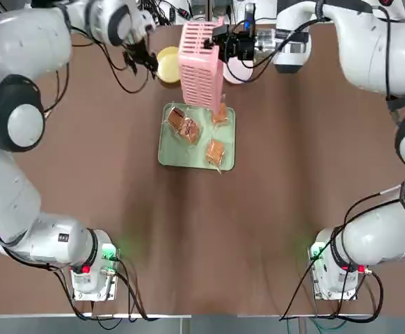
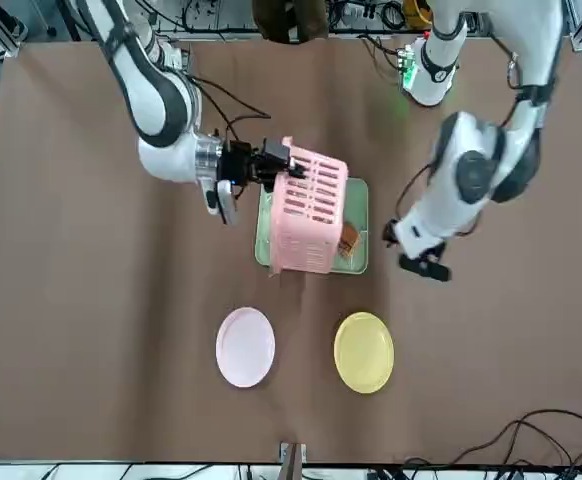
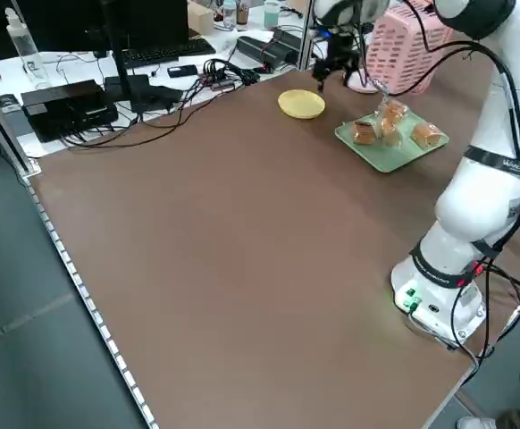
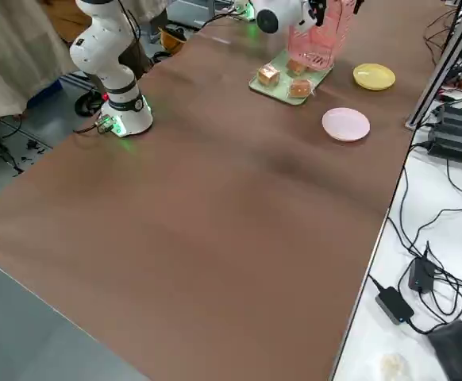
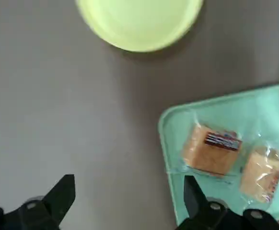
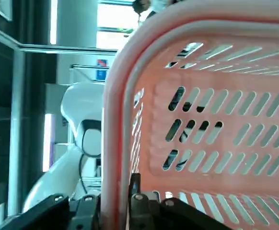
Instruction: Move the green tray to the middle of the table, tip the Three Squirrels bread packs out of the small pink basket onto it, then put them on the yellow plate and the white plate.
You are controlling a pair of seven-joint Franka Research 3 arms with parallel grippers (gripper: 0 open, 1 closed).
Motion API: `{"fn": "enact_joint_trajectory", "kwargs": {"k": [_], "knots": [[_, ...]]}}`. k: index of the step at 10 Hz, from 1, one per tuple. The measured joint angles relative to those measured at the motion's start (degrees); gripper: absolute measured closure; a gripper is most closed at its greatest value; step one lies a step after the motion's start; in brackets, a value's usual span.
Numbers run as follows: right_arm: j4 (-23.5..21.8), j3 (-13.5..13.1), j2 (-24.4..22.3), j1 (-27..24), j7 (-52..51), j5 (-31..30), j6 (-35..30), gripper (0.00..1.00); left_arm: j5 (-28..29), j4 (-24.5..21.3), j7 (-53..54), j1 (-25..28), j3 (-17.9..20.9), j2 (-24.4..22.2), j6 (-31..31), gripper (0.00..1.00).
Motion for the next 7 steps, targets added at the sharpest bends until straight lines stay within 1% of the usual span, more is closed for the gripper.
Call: {"fn": "enact_joint_trajectory", "kwargs": {"k": [1, 2, 3, 5, 7], "knots": [[-2.26, -0.49, -2.09, -0.31, 1.6, -3.02, 0.42, 0.94, 0.16, 0.02, -0.31, -2.85, -0.03, 1.74, 0.63, 0.0], [-3.8, -1.65, -3.86, -0.47, 4.43, -8.11, 0.51, 0.94, 0.22, 0.02, -0.67, -4.99, -0.01, 3.34, 2.3, 0.0], [-4.46, -3.37, -5.39, -0.6, 8.89, -15.06, 0.46, 0.94, 0.45, 0.09, -1.6, -6.8, 0.05, 4.94, 4.31, 0.0], [-4.83, -6.41, -7.72, -0.88, 18.49, -30.26, 0.02, 0.94, 3.9, 1.21, -6.19, -9.59, 0.11, 8.28, 5.85, 0.0], [-6.85, -9.08, -9.13, -0.95, 25.46, -41.55, -0.55, 0.94, 8.06, 3.92, -13.22, -12.44, 0.14, 12.29, 6.05, 0.0]]}}
